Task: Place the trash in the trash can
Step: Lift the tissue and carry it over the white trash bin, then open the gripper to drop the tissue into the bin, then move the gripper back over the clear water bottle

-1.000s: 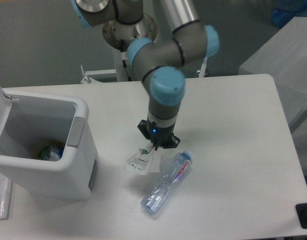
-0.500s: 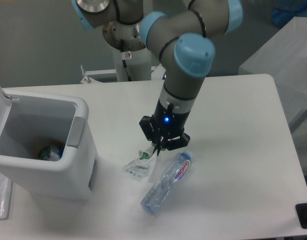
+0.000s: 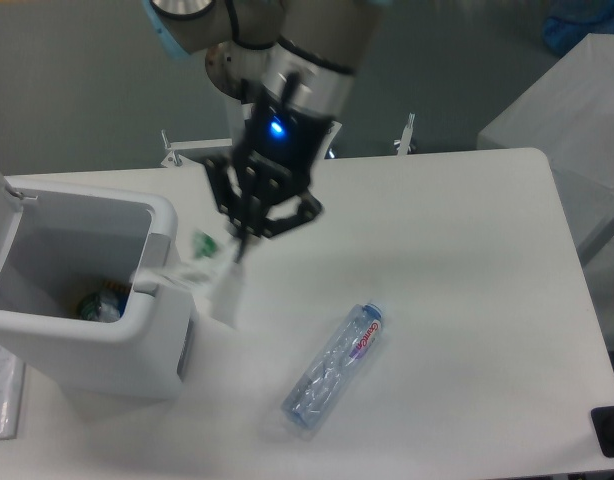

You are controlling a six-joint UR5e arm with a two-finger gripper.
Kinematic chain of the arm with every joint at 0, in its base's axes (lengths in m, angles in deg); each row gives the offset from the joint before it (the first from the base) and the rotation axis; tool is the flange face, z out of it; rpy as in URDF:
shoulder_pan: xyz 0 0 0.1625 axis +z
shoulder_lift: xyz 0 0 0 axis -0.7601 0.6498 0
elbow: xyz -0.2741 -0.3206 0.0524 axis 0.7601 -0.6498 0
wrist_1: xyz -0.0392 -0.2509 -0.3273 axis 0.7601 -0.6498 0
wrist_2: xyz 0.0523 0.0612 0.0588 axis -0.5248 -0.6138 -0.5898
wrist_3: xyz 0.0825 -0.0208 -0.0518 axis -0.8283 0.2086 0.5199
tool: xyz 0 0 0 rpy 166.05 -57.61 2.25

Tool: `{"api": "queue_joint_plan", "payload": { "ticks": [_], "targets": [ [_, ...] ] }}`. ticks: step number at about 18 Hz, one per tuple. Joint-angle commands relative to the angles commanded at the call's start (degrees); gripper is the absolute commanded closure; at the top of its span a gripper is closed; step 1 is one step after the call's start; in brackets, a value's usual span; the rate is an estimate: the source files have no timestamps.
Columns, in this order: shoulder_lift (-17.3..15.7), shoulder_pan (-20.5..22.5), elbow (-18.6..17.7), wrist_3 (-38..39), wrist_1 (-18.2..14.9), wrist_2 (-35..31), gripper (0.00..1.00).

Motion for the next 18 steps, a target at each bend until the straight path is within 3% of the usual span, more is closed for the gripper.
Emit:
{"api": "queue_joint_plan", "payload": {
  "ticks": [5, 6, 8, 10, 16, 18],
  "targets": [
    [-0.61, -5.98, -2.01, 3.43, 0.09, -0.18, 0.98],
    [-0.7, -6.25, -2.89, 2.91, 0.26, -0.09, 0.81],
    [-0.62, -6.51, -3.69, 2.73, 2.97, -0.09, 0.24],
    [-0.71, -7.3, -5.18, 2.91, 5.96, -0.26, 0.0],
    [-0.44, -6.87, -5.19, 3.44, 7.12, -0.35, 0.0],
    [0.08, -4.08, -5.1, 3.44, 7.12, -0.35, 0.0]
  ]
}}
